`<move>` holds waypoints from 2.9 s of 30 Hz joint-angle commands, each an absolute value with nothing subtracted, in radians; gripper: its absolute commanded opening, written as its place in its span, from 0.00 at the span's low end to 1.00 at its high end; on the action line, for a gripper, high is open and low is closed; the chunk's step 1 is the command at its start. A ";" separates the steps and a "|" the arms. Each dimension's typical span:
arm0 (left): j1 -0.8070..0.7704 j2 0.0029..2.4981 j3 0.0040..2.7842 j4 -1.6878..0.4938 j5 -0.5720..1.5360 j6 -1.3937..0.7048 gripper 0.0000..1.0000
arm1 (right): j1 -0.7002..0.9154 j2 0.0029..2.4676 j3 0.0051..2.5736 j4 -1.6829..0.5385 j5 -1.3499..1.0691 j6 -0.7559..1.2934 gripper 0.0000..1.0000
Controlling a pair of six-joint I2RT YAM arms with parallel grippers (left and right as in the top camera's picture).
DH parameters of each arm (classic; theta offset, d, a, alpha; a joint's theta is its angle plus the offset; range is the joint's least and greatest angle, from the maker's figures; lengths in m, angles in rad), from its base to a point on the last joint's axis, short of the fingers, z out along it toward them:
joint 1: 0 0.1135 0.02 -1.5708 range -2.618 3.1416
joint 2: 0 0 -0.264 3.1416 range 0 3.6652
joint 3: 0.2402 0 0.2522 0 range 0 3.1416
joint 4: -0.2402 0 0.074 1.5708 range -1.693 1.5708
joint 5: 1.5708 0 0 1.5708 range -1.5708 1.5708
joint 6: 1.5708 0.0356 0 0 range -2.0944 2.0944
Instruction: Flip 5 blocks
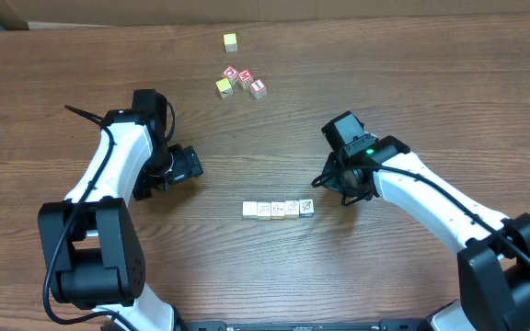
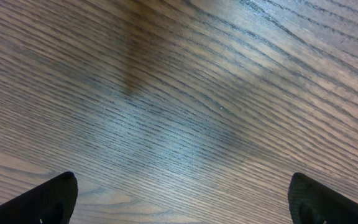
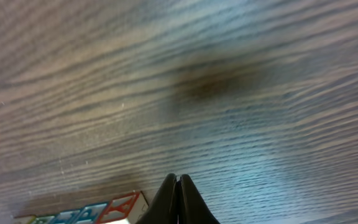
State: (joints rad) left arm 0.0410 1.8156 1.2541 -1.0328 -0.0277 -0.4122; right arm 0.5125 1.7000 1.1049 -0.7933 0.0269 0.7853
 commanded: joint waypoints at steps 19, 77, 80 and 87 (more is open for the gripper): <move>0.039 1.789 1.272 -1.035 -0.034 -0.404 1.00 | 0.609 1.768 1.098 -0.749 -0.001 0.789 0.04; -0.122 1.778 1.146 -0.997 0.320 -0.130 0.04 | 0.544 1.786 1.099 -0.832 -0.066 0.729 0.04; -0.166 1.778 1.140 -0.989 0.283 -0.169 0.04 | 0.544 1.786 1.099 -0.832 -0.066 0.729 0.04; -0.244 1.778 1.135 -0.997 0.192 -0.228 0.04 | 0.544 1.786 1.099 -0.821 -0.067 0.729 0.04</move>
